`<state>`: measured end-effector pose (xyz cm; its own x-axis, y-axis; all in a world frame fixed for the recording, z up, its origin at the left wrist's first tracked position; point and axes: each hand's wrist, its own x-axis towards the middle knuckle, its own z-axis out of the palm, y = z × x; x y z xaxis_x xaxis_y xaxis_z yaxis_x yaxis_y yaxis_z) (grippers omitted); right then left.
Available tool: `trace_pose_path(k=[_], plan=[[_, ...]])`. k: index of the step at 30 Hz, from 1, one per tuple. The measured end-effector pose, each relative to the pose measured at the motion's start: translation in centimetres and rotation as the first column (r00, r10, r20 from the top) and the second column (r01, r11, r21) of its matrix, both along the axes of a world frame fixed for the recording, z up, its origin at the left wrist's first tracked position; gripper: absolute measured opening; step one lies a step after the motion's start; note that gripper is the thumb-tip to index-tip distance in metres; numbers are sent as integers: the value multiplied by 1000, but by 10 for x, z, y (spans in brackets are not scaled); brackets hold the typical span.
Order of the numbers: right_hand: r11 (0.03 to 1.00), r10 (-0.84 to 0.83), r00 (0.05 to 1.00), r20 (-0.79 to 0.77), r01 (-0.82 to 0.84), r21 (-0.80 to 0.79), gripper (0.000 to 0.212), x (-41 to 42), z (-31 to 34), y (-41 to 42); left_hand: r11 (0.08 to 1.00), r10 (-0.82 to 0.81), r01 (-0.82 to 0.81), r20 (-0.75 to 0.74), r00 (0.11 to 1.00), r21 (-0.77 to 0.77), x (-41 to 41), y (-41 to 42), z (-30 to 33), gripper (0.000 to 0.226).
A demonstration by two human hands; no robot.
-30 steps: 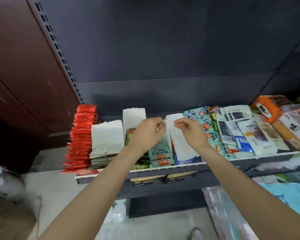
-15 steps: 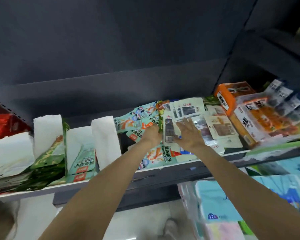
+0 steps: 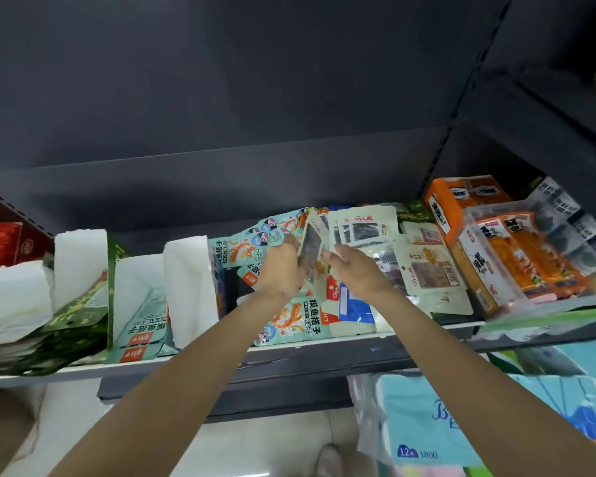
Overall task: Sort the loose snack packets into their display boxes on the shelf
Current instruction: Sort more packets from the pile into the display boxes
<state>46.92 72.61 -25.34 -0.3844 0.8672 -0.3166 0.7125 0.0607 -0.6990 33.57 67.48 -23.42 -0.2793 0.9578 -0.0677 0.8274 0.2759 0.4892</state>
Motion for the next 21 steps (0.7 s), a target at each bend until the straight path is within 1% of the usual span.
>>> trace_pose_path(k=[1,2,3,4,5,6,7,8,9,11,12,13,14,16,17,18,21], plan=[[996,-62,992,-106,56,-64,56,-9,9,-2,996,-75,81,-162,984,27,-2,-8,9,18],[983,-136,966,-218,104,-153,55,-18,17,-3,983,-149,177,-349,925,49,-4,-15,18,16],[956,-225,920,-320,145,-255,49,-27,24,-4,959,-209,275,-494,844,63,-7,-23,25,15],[921,-316,860,-402,177,-346,38,-35,32,-6,919,-257,385,-604,754,89,-12,-30,31,15],[896,-385,800,-460,206,-393,27,-43,41,-10,878,-278,460,-638,718,135,-17,-36,36,13],[888,-422,754,-504,230,-399,19,-50,46,-13,827,-279,520,-647,710,214,-25,-42,39,13],[895,-421,728,-541,237,-378,17,-58,52,-17,804,-256,519,-618,743,291,-35,-46,40,22],[911,-395,723,-567,227,-344,17,-66,56,-22,811,-238,481,-564,791,333,-46,-52,42,31],[932,-349,732,-585,205,-300,17,-74,62,-29,832,-190,412,-506,841,372,-58,-59,42,36],[961,-267,746,-610,157,-229,14,-95,70,-45,877,-16,181,-348,937,445,-86,-74,46,37],[969,-233,746,-624,125,-212,14,-107,75,-54,894,79,41,-246,966,446,-105,-81,47,42],[976,-197,749,-633,89,-200,14,-120,79,-64,900,149,-70,-152,977,430,-123,-91,49,49],[982,-159,754,-637,52,-184,16,-136,83,-75,899,178,-134,-70,982,417,-142,-103,52,55],[992,-77,771,-632,-5,-127,21,-169,90,-100,888,159,-179,83,984,424,-178,-131,61,55],[995,-37,770,-637,-31,-95,24,-186,92,-115,881,153,-188,115,981,434,-195,-147,66,50],[996,4,765,-644,-62,-68,26,-204,92,-130,873,172,-205,115,978,443,-214,-163,71,43],[991,115,775,-621,-129,23,27,-255,91,-170,843,240,-228,39,970,488,-272,-211,78,18]])
